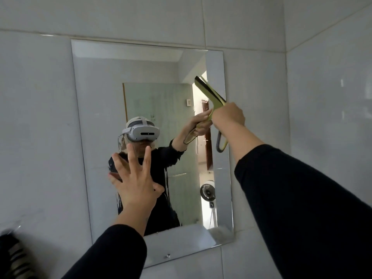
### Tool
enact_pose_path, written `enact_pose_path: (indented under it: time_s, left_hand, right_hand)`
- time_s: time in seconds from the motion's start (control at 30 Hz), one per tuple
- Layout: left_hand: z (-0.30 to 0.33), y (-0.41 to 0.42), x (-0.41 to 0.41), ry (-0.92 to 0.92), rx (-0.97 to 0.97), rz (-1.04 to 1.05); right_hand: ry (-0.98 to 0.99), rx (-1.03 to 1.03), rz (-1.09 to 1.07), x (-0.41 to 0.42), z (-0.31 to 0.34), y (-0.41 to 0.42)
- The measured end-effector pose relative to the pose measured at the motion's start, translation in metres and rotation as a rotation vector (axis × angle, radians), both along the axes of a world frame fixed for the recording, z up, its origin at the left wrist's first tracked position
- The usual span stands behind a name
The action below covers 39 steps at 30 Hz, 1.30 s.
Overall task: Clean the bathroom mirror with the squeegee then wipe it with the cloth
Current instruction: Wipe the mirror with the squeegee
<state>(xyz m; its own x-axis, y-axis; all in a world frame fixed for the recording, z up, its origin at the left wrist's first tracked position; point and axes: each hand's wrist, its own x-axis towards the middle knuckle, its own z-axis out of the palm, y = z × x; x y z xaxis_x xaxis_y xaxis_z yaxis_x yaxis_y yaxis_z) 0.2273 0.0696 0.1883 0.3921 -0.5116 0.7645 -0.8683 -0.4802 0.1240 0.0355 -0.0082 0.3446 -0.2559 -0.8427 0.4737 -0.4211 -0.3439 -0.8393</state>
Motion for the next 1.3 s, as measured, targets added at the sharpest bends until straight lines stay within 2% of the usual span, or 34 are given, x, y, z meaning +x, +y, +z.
enact_pose_path:
  time_s: [0.27, 0.47, 0.6, 0.73, 0.83, 1.07, 1.3]
  left_hand:
    - [0.0, 0.0, 0.004, -0.016, -0.009, -0.034]
    - [-0.005, 0.018, 0.017, -0.06, -0.043, -0.026]
    - [-0.014, 0.039, 0.037, 0.006, -0.076, 0.029]
    - [-0.031, 0.057, 0.055, 0.052, -0.009, 0.045]
    - [-0.039, 0.061, 0.059, 0.081, 0.011, 0.052]
    - [-0.035, 0.061, 0.055, 0.078, 0.046, 0.095]
    - [-0.039, 0.069, 0.06, 0.07, 0.032, 0.091]
  right_hand:
    - [-0.17, 0.046, 0.112, 0.05, -0.023, 0.02]
    - [-0.211, 0.113, 0.202, 0.068, -0.034, 0.042]
    - [-0.184, 0.085, 0.238, 0.08, -0.041, 0.058]
    - [-0.106, -0.028, 0.291, 0.116, -0.059, 0.08]
    - [-0.056, -0.016, 0.307, 0.125, -0.06, 0.091]
    - [0.041, -0.056, 0.345, 0.14, -0.074, 0.109]
    - [0.047, -0.056, 0.404, 0.158, -0.079, 0.119]
